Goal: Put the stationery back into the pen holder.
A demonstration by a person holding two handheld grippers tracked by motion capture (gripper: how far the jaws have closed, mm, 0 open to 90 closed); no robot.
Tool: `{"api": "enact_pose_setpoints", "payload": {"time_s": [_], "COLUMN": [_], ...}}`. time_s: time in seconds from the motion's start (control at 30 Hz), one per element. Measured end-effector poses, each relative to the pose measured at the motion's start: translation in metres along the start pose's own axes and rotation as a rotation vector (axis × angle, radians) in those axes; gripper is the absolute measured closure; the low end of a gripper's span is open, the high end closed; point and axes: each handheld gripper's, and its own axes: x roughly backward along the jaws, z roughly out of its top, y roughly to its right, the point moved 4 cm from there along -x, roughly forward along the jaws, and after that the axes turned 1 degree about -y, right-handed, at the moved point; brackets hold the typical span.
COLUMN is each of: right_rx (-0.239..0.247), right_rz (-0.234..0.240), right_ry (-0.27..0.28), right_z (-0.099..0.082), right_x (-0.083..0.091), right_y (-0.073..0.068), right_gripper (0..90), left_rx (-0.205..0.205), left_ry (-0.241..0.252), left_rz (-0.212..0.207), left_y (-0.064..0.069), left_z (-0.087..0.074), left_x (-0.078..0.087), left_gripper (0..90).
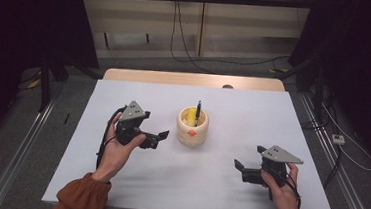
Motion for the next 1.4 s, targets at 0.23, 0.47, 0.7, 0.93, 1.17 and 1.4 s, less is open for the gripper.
{"api": "enact_pose_setpoints", "payload": {"time_s": [0.23,0.47,0.7,0.93,1.17,1.4], "right_rx": [0.002,0.001,0.004,0.006,0.009,0.009], "right_rz": [0.0,0.0,-0.002,-0.001,0.0,0.001], "right_ry": [-0.001,-0.003,-0.004,-0.004,-0.002,-0.003], "right_z": [0.0,0.0,0.0,0.0,0.0,0.0], "right_x": [0.0,-0.001,-0.001,-0.001,-0.001,-0.001], "right_y": [0.0,-0.001,-0.001,-0.001,-0.001,-0.001], "right_gripper": [4.5,4.5,4.5,4.5,4.5,4.5], "left_rx": [-0.001,0.002,0.013,0.06,0.097,0.097], "left_ry": [0.002,0.006,0.008,0.013,0.002,-0.016], "left_rz": [0.017,0.048,0.078,0.121,0.129,0.136], "left_y": [-0.001,0.0,0.0,-0.004,-0.003,0.002], "left_z": [-0.009,-0.022,-0.034,-0.052,-0.069,-0.081], "left_x": [0.011,0.023,0.035,0.043,0.05,0.054], "left_gripper": [5.5,4.8,5.1,5.1,5.1,5.4]}}
